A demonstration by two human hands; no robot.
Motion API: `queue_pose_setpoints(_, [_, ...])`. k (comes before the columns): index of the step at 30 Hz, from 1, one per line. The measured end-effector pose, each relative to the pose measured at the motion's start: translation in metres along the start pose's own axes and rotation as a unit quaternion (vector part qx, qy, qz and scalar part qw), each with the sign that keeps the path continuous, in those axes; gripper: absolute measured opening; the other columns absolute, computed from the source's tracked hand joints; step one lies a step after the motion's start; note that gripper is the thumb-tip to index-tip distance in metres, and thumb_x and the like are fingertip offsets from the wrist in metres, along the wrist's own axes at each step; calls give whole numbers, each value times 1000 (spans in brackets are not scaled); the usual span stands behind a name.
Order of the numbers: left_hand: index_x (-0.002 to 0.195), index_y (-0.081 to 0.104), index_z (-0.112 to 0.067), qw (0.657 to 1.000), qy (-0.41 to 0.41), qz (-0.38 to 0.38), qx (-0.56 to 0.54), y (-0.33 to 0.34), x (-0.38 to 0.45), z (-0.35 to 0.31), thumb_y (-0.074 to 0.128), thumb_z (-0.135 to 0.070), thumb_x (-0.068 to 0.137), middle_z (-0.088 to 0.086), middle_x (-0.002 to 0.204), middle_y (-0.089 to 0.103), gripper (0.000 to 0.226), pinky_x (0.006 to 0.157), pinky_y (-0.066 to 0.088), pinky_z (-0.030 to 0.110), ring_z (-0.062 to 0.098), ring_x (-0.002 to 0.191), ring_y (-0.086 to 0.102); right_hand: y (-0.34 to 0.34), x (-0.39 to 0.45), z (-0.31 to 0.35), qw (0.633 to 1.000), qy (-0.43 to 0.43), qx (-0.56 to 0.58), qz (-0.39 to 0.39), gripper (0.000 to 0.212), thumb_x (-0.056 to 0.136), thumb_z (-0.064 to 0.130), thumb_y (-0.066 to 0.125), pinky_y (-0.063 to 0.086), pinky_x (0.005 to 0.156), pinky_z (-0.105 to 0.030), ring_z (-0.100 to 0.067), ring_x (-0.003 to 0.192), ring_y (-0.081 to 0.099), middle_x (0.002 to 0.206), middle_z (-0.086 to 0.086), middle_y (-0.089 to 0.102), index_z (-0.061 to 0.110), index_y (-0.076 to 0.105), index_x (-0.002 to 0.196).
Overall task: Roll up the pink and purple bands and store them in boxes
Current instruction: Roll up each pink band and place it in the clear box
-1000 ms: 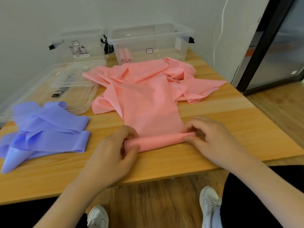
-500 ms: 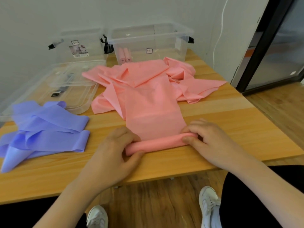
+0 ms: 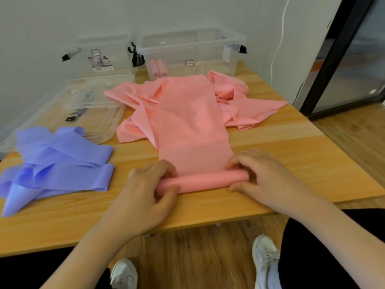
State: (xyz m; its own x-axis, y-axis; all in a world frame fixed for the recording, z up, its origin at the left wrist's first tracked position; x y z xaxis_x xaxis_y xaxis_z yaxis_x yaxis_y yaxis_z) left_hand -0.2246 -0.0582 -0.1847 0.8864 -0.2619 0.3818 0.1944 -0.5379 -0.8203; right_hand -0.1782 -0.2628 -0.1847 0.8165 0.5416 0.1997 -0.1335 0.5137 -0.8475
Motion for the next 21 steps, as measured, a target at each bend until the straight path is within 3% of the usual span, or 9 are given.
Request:
queue_pose_setpoints(3, [90, 57, -29, 999, 11, 23, 18, 4, 1, 2, 53, -41, 72, -18, 88, 52, 22, 72, 40, 29, -3, 82, 45, -2, 0, 0, 1000, 0, 13, -29, 4, 83, 28, 62, 30, 82, -26, 5, 91, 42, 80, 27, 51, 31, 62, 87])
queue_pose_setpoints(5, [89, 61, -25, 999, 17, 34, 6, 4, 3, 1, 51, -39, 76, -18, 83, 54, 21, 72, 39, 20, -5, 78, 47, -2, 0, -1, 1000, 4, 13, -25, 13, 85, 31, 59, 30, 88, -26, 4, 96, 40, 89, 26, 49, 29, 66, 95])
queue_pose_setpoints(8, [92, 60, -24, 999, 1, 28, -22, 0, 3, -2, 45, -37, 77, -22, 77, 56, 25, 69, 34, 4, -5, 75, 51, 0, 0, 1, 1000, 0, -4, 1, 37, 75, 37, 70, 23, 92, -20, 10, 97, 33, 98, 29, 42, 34, 60, 110])
queue_pose_setpoints(10, [93, 55, -28, 999, -13, 20, -35, -1, 2, -1, 42, -38, 76, -23, 79, 55, 24, 68, 32, 3, -4, 76, 50, -2, 0, 3, 1000, 5, -1, -10, 31, 74, 32, 70, 25, 85, -16, 10, 94, 39, 93, 31, 45, 43, 52, 96])
queue_pose_setpoints(13, [93, 53, -31, 999, 13, 36, -20, 2, 1, -1, 49, -40, 76, -22, 88, 52, 20, 74, 33, 6, -6, 84, 47, -5, -1, -2, 999, 33, 14, -32, 20, 80, 32, 63, 29, 75, -13, 0, 88, 45, 86, 24, 51, 43, 46, 79])
queue_pose_setpoints(17, [89, 60, -24, 999, 20, 33, -30, 4, 2, -1, 49, -36, 78, -19, 83, 54, 19, 70, 34, 4, -7, 79, 49, -4, 0, -2, 999, 25, 17, -18, 9, 79, 36, 63, 32, 83, -21, -1, 94, 44, 90, 23, 50, 37, 60, 88])
queue_pose_setpoints(19, [94, 62, -25, 999, 7, 27, -47, 3, 2, 0, 44, -34, 82, -22, 86, 56, 24, 71, 33, 1, -11, 82, 50, -1, 0, -2, 1000, 17, 22, 1, 26, 73, 36, 71, 31, 88, -15, 4, 99, 42, 97, 23, 49, 31, 66, 97])
queue_pose_setpoints(21, [106, 54, -33, 997, -15, 23, -68, 5, 0, 1, 36, -35, 84, -27, 100, 54, 29, 79, 31, -2, -16, 95, 48, 0, -1, -1, 999, 25, 31, 1, 28, 74, 27, 73, 31, 83, -9, 5, 97, 45, 97, 21, 52, 28, 67, 102])
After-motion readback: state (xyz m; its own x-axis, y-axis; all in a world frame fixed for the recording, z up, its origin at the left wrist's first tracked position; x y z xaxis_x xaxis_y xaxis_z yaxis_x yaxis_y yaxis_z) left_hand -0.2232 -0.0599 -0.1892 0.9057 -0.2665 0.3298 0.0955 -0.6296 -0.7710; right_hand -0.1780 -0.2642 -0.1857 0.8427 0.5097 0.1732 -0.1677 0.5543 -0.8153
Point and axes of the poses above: each hand's wrist, its own x-axis towards the middle knuckle, its own y-axis out of the palm, z = x × y, the point moved 5 cm from there along x, towards the middle knuckle
